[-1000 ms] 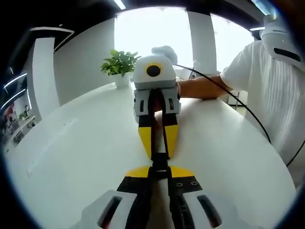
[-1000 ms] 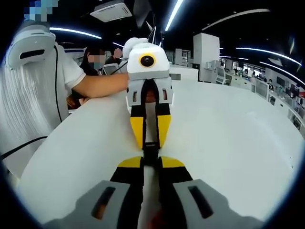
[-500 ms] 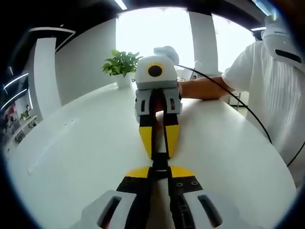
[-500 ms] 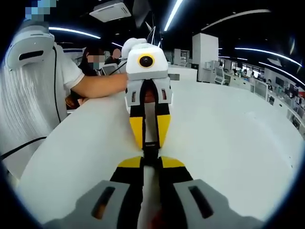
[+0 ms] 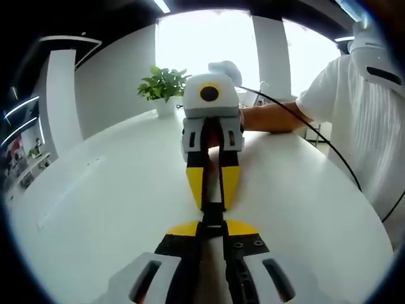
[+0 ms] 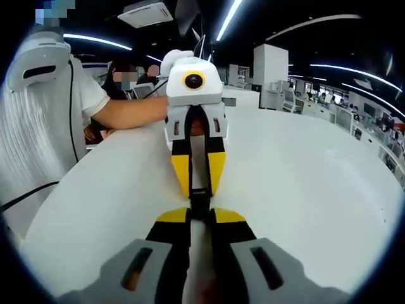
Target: Snap the two parts of the plastic buckle together until the buckle closes and remains connected.
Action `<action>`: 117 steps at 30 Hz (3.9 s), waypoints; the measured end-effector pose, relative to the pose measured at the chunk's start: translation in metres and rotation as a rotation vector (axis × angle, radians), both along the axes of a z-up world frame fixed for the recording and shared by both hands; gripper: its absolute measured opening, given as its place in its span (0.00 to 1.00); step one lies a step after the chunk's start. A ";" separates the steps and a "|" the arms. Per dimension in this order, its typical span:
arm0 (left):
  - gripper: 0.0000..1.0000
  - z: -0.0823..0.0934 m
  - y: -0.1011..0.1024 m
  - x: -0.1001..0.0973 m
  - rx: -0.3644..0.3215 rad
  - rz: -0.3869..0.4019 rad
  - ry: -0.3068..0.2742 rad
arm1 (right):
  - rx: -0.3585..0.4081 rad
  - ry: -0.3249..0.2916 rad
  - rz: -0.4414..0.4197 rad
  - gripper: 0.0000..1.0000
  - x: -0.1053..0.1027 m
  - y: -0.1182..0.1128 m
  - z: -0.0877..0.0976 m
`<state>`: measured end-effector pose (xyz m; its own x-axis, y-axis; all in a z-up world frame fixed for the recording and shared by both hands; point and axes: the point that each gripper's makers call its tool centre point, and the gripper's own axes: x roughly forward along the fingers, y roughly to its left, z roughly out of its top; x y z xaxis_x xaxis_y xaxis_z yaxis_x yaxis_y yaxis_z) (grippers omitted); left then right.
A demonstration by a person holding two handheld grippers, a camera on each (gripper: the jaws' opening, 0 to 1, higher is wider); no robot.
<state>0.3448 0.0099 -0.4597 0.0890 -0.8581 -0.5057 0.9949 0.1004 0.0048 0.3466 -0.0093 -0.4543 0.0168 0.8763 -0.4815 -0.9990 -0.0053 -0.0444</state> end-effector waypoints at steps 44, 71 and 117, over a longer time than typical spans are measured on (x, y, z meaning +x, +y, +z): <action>0.11 0.001 -0.009 -0.009 -0.009 0.030 0.003 | -0.007 0.003 -0.037 0.12 0.000 -0.001 0.000; 0.11 0.002 -0.008 -0.007 -0.009 0.031 0.002 | 0.006 0.017 -0.042 0.20 -0.001 -0.001 0.000; 0.11 0.002 -0.010 0.003 0.022 0.055 -0.021 | 0.026 0.029 -0.247 0.37 -0.009 -0.035 0.020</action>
<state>0.3480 -0.0004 -0.4574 0.1463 -0.8404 -0.5219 0.9876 0.1544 0.0281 0.3374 -0.0445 -0.4341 0.2190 0.8594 -0.4620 -0.9706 0.2404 -0.0130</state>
